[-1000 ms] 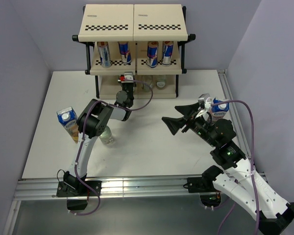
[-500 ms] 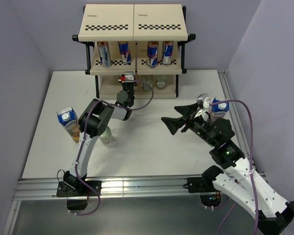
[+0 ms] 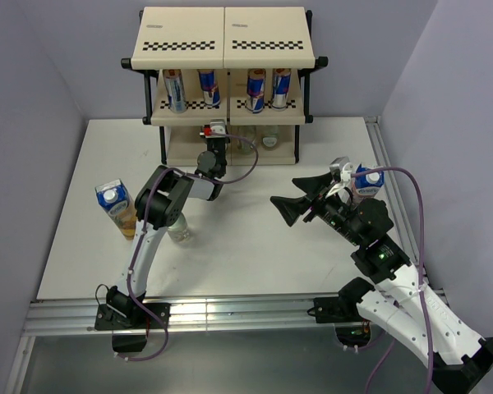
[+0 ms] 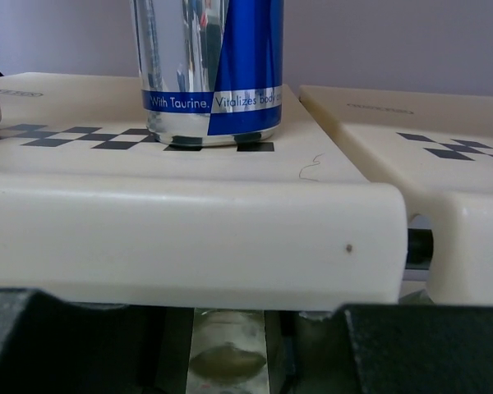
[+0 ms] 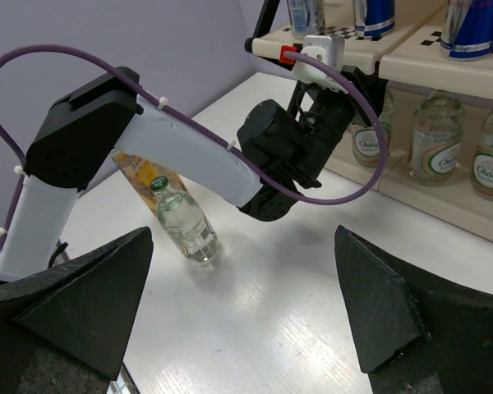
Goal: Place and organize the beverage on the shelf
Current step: Place the drink on the shelf.
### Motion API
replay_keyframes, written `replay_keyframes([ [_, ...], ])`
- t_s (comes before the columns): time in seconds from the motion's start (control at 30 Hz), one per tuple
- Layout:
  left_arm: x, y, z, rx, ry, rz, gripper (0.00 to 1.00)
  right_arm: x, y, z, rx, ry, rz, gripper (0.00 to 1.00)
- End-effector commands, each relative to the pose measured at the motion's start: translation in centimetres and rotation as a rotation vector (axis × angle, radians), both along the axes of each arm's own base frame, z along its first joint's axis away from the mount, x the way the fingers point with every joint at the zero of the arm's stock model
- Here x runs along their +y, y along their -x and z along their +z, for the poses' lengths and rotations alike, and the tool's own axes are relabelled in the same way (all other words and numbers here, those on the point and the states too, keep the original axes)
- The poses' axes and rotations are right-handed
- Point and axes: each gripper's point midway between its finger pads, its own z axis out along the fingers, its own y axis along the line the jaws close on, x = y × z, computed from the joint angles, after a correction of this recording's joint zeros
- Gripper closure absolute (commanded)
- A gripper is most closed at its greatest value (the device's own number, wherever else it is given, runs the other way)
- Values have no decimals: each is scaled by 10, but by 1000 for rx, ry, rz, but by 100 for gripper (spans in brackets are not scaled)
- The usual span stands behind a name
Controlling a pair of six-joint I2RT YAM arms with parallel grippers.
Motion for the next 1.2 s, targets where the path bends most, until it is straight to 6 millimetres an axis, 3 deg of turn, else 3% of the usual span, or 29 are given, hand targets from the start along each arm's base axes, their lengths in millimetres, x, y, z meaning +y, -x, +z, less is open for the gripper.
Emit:
replay_keyframes([
  [0.0, 49, 17, 25, -237, 210, 67, 100, -1, -1, 11, -43, -27, -10, 2],
  [0.2, 54, 18, 25, -232, 199, 92, 99, 1, -2, 8, -35, -23, -4, 2],
  [0.27, 56, 18, 24, -224, 187, 98, 93, 1, -2, 9, -36, -24, -4, 2],
  [0.4, 55, 20, 24, -219, 176, 97, 70, 0, 0, 11, -43, -29, -4, 2],
  [0.63, 58, 24, 19, -195, 172, 99, 46, 0, 0, 11, -43, -31, -1, 2],
  [0.97, 56, 25, 12, -180, 167, 91, 43, 1, -1, 10, -40, -30, 4, 2],
  [1.1, 53, 27, 12, -176, 150, 91, 27, 2, -1, 10, -39, -31, 6, 2],
  [1.17, 54, 27, 11, -175, 149, 95, 25, 2, -1, 11, -43, -32, 4, 2],
])
